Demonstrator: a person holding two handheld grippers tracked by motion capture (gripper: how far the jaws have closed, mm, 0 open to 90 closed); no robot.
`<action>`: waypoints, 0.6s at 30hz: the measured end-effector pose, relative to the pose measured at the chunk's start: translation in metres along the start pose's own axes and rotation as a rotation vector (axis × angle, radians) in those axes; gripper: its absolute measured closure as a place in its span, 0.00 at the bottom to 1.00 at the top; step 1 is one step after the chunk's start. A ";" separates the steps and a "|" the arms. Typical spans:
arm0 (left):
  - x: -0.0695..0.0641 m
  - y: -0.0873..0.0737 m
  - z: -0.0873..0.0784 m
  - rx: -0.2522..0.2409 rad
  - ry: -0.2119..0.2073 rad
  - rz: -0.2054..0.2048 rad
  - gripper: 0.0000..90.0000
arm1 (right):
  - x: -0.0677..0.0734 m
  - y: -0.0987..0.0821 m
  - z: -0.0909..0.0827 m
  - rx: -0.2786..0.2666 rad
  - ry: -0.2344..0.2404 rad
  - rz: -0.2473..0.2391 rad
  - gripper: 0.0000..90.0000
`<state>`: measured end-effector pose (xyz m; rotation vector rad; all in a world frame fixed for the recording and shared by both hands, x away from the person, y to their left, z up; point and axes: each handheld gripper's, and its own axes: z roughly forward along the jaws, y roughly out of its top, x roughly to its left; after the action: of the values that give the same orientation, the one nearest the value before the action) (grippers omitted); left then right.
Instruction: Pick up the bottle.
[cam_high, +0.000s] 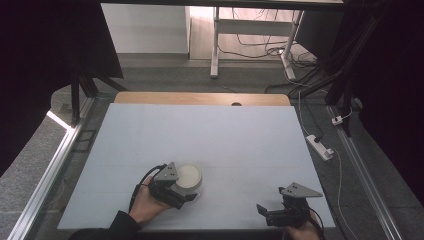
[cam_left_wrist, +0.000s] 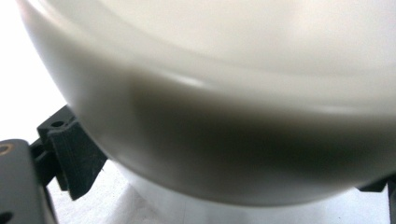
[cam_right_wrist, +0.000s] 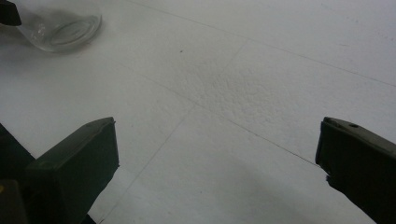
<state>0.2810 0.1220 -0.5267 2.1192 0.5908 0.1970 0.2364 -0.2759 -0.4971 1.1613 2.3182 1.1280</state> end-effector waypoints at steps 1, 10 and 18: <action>0.000 0.000 0.000 -0.001 0.005 0.000 0.07 | 0.000 0.000 0.000 0.000 0.000 0.000 0.00; 0.000 0.002 -0.002 -0.002 0.016 -0.021 0.08 | 0.000 0.000 0.000 -0.002 0.001 -0.002 0.00; 0.000 0.008 -0.009 -0.020 0.032 -0.017 0.08 | 0.000 0.000 0.000 -0.002 0.001 0.000 0.00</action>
<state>0.2806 0.1250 -0.5151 2.0946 0.6231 0.2270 0.2365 -0.2763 -0.4970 1.1598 2.3175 1.1307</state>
